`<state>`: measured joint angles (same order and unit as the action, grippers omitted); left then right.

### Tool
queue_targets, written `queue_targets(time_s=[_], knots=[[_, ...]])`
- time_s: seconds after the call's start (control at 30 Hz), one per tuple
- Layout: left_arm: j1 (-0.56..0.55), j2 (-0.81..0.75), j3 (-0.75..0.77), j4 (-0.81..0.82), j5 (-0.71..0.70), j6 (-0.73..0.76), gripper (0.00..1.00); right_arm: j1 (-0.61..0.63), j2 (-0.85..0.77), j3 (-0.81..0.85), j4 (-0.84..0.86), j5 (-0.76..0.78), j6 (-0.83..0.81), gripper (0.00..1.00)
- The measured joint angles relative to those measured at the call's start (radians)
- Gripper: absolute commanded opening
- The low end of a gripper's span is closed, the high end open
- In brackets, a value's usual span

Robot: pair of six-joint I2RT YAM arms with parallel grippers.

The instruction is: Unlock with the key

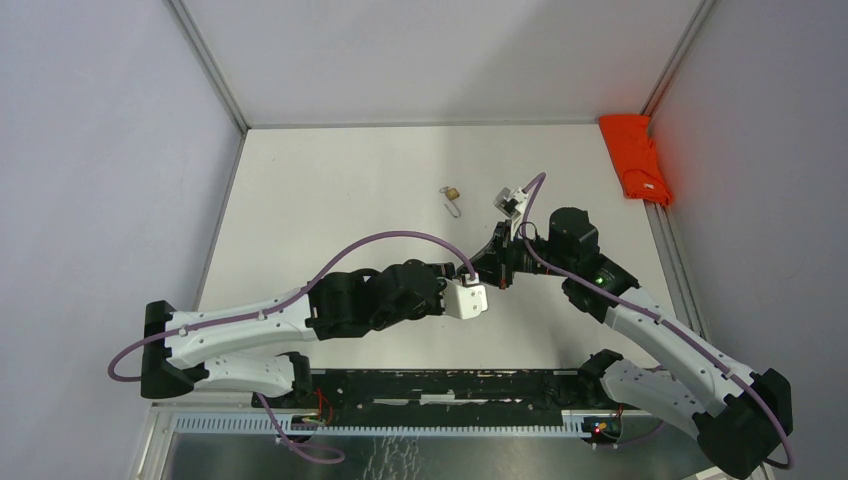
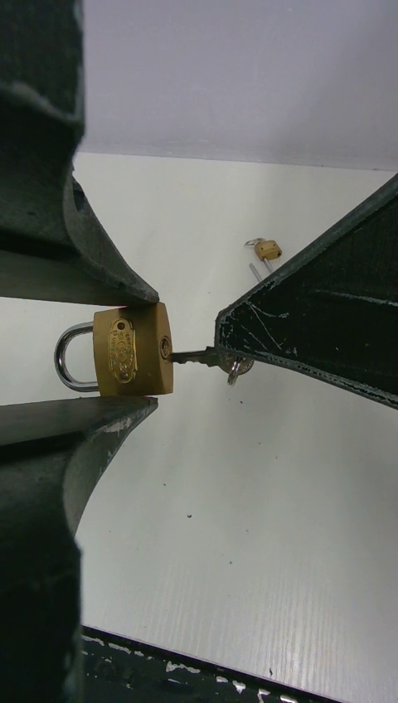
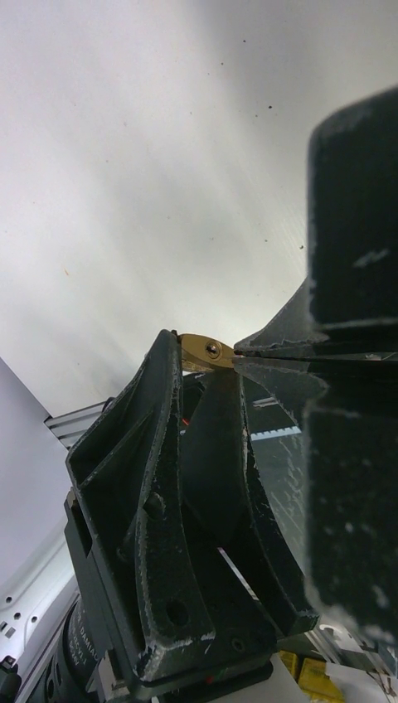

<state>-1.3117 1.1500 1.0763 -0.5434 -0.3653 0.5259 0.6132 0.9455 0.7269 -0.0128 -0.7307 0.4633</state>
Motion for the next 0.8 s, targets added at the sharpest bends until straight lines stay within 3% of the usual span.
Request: queue_targets(time_s=[0.8], knots=[[0.0, -0.004, 0.0, 0.0, 0.011, -0.013, 0.02, 0.0, 0.014, 0.0, 0.02, 0.006, 0.007, 0.0]])
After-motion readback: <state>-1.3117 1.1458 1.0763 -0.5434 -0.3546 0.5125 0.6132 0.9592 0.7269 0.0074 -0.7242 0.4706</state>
